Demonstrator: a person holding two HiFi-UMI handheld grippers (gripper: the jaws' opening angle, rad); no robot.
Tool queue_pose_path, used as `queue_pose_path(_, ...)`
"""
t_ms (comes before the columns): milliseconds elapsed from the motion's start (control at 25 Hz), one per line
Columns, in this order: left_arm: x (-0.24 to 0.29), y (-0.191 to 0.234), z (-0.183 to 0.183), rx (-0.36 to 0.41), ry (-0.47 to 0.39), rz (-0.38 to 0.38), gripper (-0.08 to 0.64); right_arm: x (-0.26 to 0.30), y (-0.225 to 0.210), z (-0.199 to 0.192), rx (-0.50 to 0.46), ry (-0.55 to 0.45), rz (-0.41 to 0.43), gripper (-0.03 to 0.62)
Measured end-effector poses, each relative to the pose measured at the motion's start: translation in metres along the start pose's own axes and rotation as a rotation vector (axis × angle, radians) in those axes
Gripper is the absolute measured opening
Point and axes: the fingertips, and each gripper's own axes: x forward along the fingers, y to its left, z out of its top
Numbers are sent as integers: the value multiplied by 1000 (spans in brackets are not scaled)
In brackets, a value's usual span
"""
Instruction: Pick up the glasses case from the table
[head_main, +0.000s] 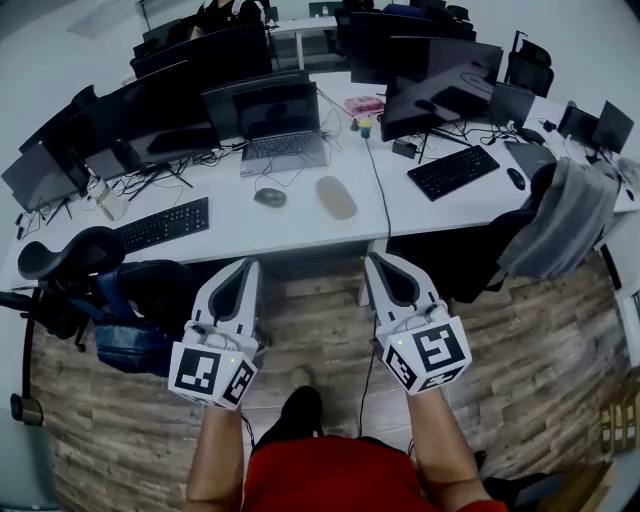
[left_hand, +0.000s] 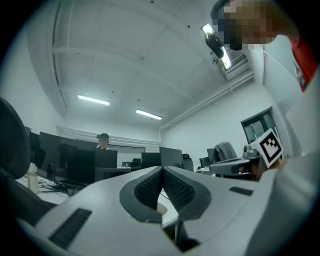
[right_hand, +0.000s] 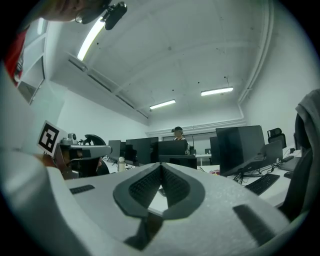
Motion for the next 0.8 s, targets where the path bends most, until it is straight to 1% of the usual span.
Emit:
queue_pose_path(240, 71, 65, -20, -11, -3, -37, 9, 95, -31, -13, -21, 42, -40, 5)
queue_pose_path(440, 125, 117, -42, -35, 6, -77, 9, 167, -55, -39, -17, 85, -91, 6)
queue_pose_path(600, 161, 148, -59, -56, 11, -103, 9, 211, -72, -58, -25, 133, -131, 8)
queue_pose_path(800, 194, 174, -79, -88, 16, -111, 9, 251, -94, -91, -40, 221, -154, 68)
